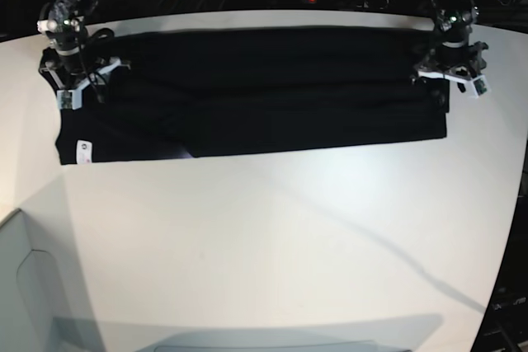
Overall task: Fold the T-shirt properly
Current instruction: 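Regrasp the strip's two ends with both grippers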
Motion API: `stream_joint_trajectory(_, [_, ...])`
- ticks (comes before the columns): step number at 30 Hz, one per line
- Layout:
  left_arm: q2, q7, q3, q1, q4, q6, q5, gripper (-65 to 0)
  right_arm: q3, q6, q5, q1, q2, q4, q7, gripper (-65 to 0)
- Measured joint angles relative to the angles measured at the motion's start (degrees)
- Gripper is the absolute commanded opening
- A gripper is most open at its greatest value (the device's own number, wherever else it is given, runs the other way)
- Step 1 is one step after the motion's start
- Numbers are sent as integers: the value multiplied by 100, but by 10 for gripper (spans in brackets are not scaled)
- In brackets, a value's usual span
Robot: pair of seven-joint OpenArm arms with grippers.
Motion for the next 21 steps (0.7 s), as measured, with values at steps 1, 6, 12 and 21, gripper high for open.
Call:
stream_joint_trajectory(1, [-24, 13, 9, -20, -98, 15, -4, -265, 0, 0, 0, -2, 2, 0, 7, -377])
stream_joint_trajectory(6, [-164, -188, 354, -129, -501, 33, -2, -265, 0, 0, -2, 0, 13, 0, -9, -377])
stream_joint_trajectory(12, [-201, -382, 684, -142, -584, 44, -22, -266, 0, 0, -2, 0, 15, 0, -7, -377])
stream_joint_trajectory(21, [-195, -929, 861, -216, -1021, -173, -175, -554, 0, 0, 0, -2, 15, 0, -4, -377])
